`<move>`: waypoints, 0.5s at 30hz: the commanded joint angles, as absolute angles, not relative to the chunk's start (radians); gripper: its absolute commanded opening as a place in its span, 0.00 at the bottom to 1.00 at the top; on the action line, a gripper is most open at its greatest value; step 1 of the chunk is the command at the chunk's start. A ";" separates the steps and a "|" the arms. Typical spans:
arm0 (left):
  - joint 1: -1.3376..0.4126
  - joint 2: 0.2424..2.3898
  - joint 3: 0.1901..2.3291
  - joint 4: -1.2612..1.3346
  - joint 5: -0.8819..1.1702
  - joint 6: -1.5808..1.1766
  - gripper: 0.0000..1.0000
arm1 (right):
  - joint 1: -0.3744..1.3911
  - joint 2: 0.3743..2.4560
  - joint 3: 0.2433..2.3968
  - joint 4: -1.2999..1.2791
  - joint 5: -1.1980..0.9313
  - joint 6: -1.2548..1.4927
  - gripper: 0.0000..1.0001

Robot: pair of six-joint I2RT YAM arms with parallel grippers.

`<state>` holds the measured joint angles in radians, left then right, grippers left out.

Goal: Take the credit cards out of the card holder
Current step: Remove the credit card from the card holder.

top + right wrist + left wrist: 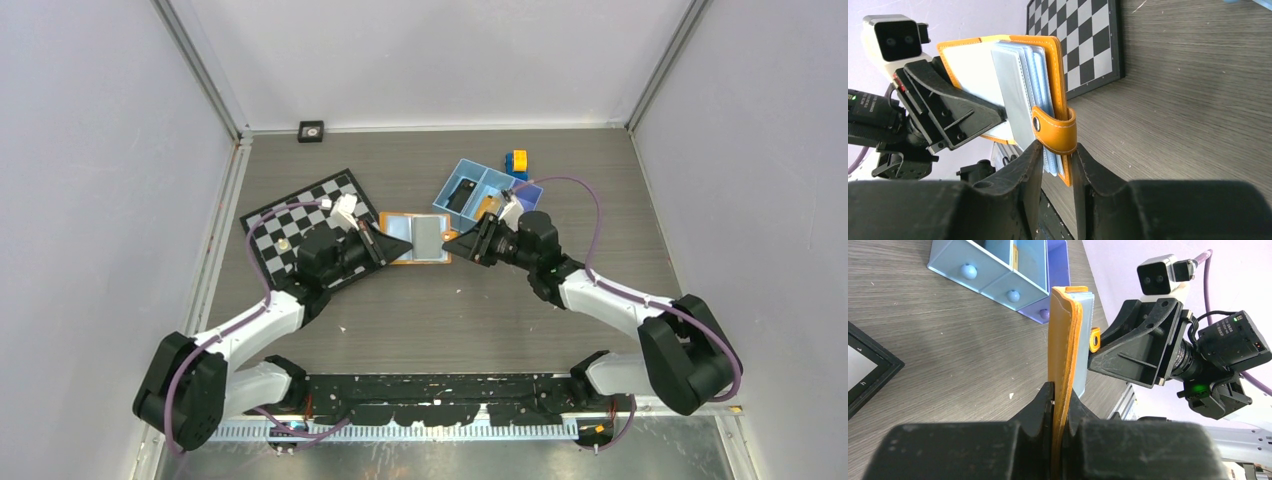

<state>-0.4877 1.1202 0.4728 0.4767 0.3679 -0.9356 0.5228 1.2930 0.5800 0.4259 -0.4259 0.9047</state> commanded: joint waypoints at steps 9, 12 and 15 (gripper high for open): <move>-0.486 1.149 0.482 0.596 0.426 -0.956 0.00 | 0.526 1.251 0.558 0.589 -0.503 0.934 0.36; -0.486 1.154 0.483 0.605 0.435 -0.959 0.00 | 0.529 1.258 0.560 0.588 -0.504 0.933 0.37; -0.486 1.153 0.482 0.609 0.437 -0.961 0.00 | 0.529 1.259 0.563 0.585 -0.502 0.932 0.33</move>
<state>-0.4843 1.1564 0.4728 0.5072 0.3965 -0.9451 0.5217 1.2762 0.5453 0.5232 -0.4812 0.9276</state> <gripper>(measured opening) 0.051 0.362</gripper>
